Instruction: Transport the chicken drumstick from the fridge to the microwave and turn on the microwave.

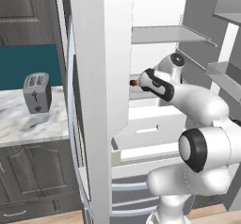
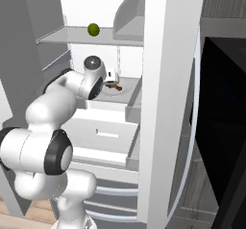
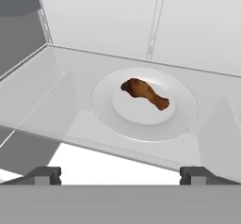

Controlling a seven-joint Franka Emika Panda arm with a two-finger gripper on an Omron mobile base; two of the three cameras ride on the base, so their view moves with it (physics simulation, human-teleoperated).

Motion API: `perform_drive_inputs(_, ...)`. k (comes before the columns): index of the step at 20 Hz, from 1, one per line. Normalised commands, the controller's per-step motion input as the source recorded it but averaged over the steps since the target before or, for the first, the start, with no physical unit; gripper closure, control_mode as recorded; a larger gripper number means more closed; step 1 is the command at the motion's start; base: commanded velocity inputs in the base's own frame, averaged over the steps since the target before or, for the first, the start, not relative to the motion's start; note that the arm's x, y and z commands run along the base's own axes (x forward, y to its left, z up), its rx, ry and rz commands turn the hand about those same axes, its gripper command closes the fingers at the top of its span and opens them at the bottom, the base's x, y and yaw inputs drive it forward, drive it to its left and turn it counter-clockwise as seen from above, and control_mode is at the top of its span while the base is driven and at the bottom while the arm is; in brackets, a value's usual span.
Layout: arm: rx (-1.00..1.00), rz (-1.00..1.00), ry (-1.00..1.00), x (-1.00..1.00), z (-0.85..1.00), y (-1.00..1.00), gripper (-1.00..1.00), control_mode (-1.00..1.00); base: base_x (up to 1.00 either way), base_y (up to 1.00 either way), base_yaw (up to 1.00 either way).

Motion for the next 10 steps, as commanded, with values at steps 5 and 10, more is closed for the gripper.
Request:
perform_drive_inputs(5,0.0,0.0,0.0,0.26,-0.11,0.0,-1.0,-1.0,0.0,0.0,0.0)
perform_drive_inputs(10,0.0,0.0,0.0,0.23,-0.08,0.0,-1.0,-1.0,0.0,0.0,0.0)
